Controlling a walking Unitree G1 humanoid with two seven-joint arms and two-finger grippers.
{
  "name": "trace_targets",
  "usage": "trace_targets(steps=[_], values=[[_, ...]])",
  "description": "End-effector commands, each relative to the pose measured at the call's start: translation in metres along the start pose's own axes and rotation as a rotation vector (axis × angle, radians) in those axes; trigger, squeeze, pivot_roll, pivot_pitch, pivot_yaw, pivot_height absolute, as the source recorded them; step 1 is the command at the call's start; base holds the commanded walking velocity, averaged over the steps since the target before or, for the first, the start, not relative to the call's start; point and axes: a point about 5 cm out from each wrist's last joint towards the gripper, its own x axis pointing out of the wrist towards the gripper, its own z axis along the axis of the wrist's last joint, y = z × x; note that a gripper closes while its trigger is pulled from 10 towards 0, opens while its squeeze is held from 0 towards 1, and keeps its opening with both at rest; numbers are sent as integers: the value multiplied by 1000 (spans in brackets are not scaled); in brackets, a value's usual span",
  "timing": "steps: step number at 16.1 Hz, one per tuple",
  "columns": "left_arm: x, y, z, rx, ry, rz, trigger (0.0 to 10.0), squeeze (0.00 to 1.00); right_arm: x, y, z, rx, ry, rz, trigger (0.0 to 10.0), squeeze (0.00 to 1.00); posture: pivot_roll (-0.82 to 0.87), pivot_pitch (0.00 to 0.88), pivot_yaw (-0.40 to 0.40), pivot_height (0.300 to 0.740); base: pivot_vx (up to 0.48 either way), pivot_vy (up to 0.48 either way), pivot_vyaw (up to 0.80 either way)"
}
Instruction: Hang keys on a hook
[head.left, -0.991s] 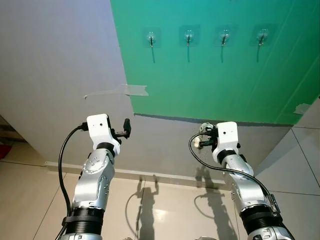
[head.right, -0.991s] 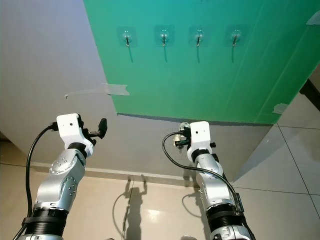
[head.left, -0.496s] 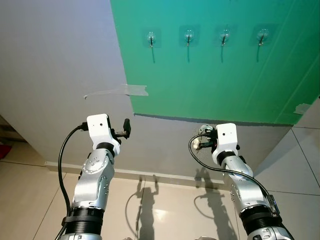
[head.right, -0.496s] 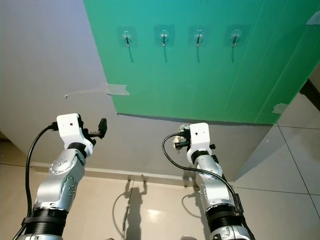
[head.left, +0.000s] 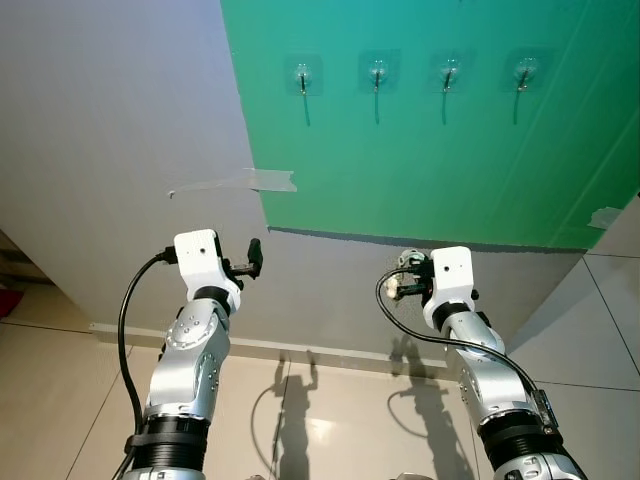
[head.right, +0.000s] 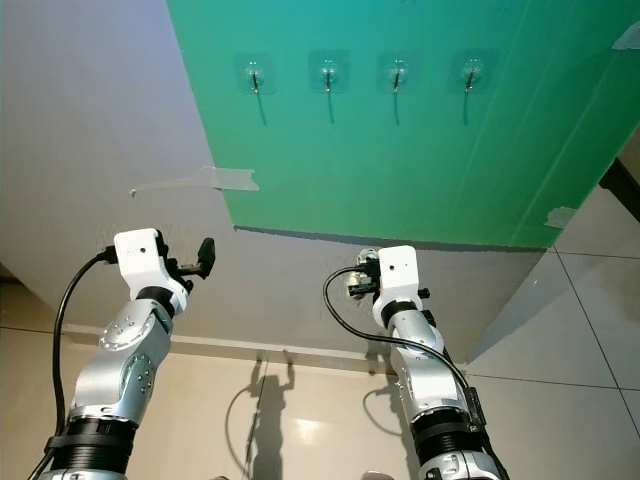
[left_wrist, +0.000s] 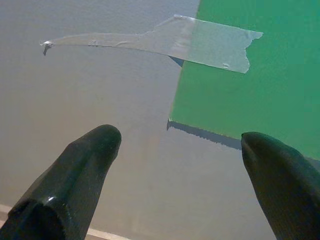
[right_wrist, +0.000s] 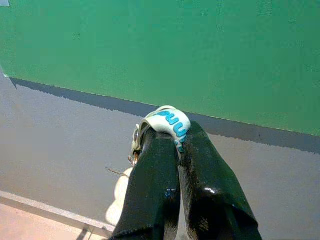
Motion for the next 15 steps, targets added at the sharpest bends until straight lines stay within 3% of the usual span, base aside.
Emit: trace_targets(steps=[1,15], values=[[2,3,0,-6,12,10,10000,0,2,2,3,-4,-16,2,10000,0,-184,0,78,740,0,0,0],[3,-1,-1,11,23,-2,10000,0,3,1,14,-7,-44,5,10000,0,-192,0,80,740,0,0,0]])
